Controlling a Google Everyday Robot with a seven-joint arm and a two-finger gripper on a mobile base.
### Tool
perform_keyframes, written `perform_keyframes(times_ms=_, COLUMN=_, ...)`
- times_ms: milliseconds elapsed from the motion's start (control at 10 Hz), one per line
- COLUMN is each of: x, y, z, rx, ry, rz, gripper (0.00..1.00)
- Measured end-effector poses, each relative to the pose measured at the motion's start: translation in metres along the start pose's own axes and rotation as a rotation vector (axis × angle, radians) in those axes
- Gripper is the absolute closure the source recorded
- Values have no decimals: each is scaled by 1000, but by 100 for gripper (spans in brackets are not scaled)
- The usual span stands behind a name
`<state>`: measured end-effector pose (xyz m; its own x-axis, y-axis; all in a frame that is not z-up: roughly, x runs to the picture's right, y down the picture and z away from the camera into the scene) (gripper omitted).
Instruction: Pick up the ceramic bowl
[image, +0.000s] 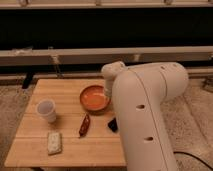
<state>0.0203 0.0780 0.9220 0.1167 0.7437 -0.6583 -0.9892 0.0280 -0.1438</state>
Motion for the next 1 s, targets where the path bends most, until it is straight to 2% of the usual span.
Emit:
perform_keyframes(times_ms=200, x=-2, y=2, z=-1, rx=-11, ry=0, rz=-7, gripper=89)
perform_keyframes(times_ms=500, x=-9, y=11, z=-29, rx=-48, ry=5, rz=-32, gripper=89)
perform_keyframes(times_ms=1000, x=-16, y=21, z=-50, rx=-101, ry=14, rz=-85, gripper=89)
